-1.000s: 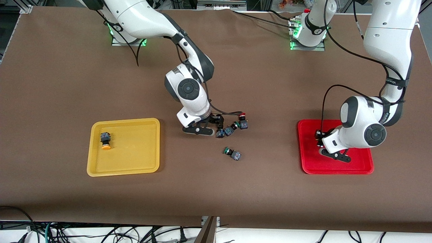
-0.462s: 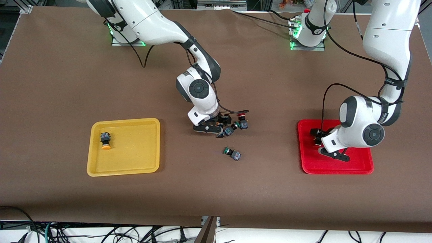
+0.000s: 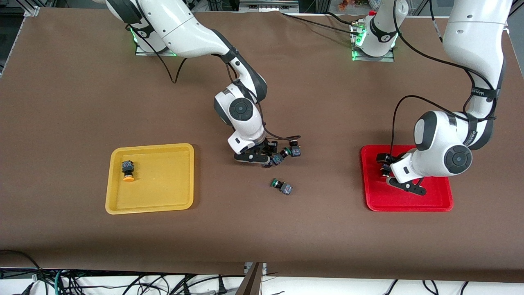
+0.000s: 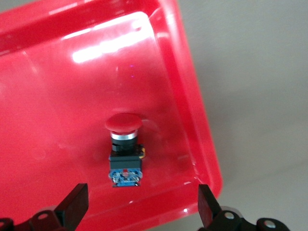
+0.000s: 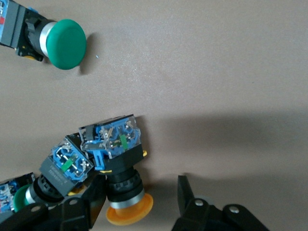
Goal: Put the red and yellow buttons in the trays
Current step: 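Release the red button in the red tray while the right gripper grasps another orange button, then carry the orange button to the yellow tray while the left gripper reaches a red button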
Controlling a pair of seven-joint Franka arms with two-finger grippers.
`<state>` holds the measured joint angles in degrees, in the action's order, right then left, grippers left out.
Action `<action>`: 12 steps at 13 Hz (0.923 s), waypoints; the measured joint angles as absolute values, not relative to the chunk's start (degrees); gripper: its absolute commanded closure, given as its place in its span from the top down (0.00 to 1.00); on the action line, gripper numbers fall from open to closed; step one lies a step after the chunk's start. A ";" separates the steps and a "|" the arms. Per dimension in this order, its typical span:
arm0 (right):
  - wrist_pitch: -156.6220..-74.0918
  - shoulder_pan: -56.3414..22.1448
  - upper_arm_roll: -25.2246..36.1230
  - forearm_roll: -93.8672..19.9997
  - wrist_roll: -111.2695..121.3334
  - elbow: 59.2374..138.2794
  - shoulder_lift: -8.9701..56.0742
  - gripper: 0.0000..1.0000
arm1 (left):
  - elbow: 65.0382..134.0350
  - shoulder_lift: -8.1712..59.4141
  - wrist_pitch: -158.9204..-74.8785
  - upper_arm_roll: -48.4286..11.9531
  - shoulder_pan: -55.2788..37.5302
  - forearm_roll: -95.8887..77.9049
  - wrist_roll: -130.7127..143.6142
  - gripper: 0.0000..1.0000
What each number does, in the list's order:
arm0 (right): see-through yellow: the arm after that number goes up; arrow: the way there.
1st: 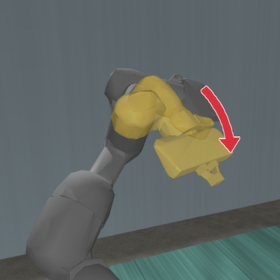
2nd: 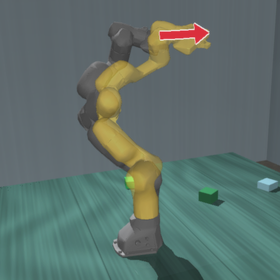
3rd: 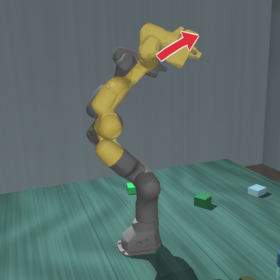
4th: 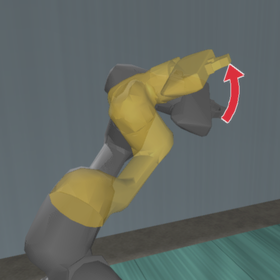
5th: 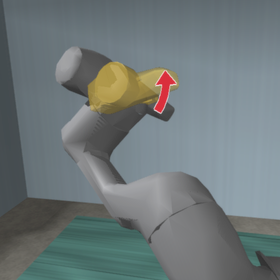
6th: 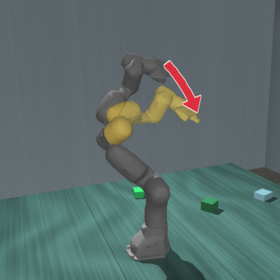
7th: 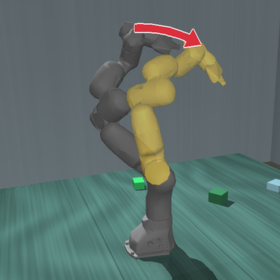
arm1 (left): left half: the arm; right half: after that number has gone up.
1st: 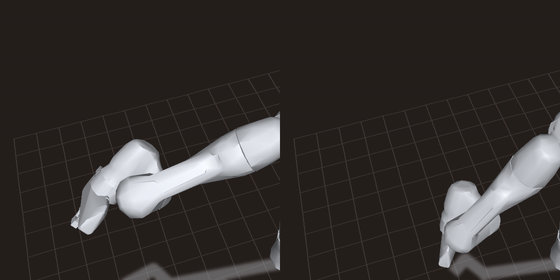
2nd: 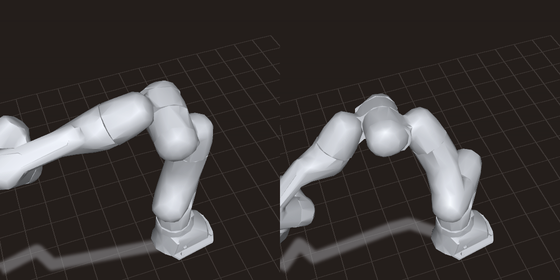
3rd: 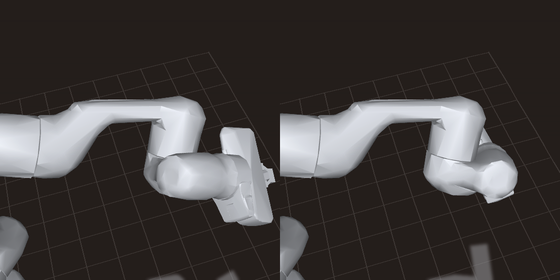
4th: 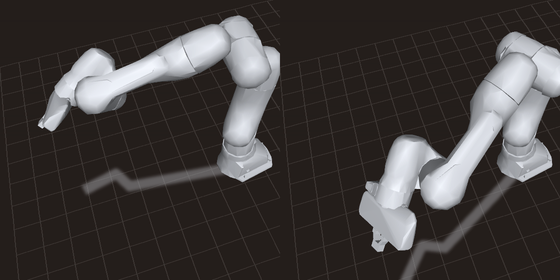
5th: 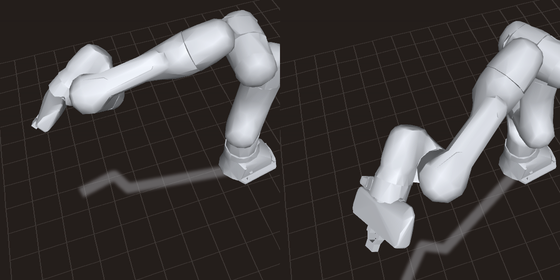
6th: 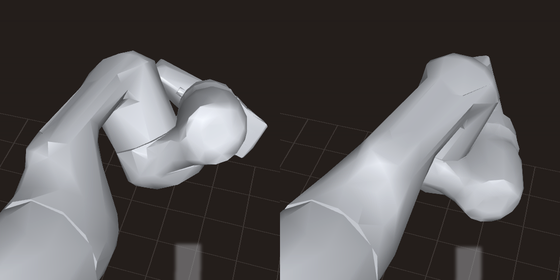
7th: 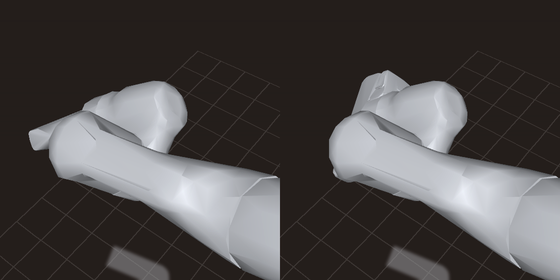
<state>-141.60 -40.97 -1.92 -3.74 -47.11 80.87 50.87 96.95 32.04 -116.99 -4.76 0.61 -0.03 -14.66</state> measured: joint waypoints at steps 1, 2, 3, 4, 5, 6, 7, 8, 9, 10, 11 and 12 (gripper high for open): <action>-141.84 -40.97 -1.92 -3.72 -47.11 80.87 50.96 0.20 | 96.95 31.31 -116.67 -5.08 0.20 -0.04 -14.48 1.00; -141.97 -40.97 -1.92 -3.71 -47.10 80.87 51.02 0.03 | 96.93 30.75 -116.40 -5.64 -0.16 -0.12 -13.62 1.00; -142.10 -40.97 -1.91 -3.71 -47.10 80.87 51.06 0.00 | 96.92 30.18 -115.69 -7.02 -0.32 -0.18 -11.12 1.00; -142.29 -40.97 -1.90 -3.70 -47.11 80.84 51.08 0.00 | 96.92 29.74 -114.94 -9.05 -0.38 -0.20 -6.63 1.00; -142.44 -40.97 -1.85 -3.69 -47.10 80.76 51.08 0.00 | 96.93 29.55 -114.23 -11.36 -0.50 -0.21 -0.69 1.00; -142.53 -40.97 -1.71 -3.67 -47.09 80.67 51.08 0.00 | 97.00 29.55 -113.65 -13.60 -0.65 -0.21 5.18 1.00; -142.59 -40.96 -1.47 -3.66 -47.04 80.45 51.06 0.00 | 97.22 29.55 -113.47 -15.70 -0.89 -0.21 10.34 1.00; -142.60 -40.89 -1.22 -3.64 -46.92 80.17 50.96 0.00 | 97.42 29.55 -113.45 -17.26 -1.15 -0.21 13.77 1.00; -142.58 -40.75 -0.90 -3.58 -46.69 80.03 50.60 0.00 | 97.61 29.58 -113.45 -18.20 -1.31 -0.21 15.56 1.00; -142.24 -40.45 -0.36 -3.54 -45.80 79.95 49.93 0.00 | 97.81 29.71 -113.49 -18.95 -1.33 -0.21 16.75 1.00; -140.54 -39.67 0.15 -3.54 -43.70 79.76 48.96 0.00 | 98.20 29.97 -113.96 -19.73 -1.35 -0.21 18.12 1.00; -136.89 -38.27 0.40 -3.55 -40.79 79.51 47.58 0.00 | 99.06 30.31 -115.59 -20.53 -1.58 -0.21 19.68 1.00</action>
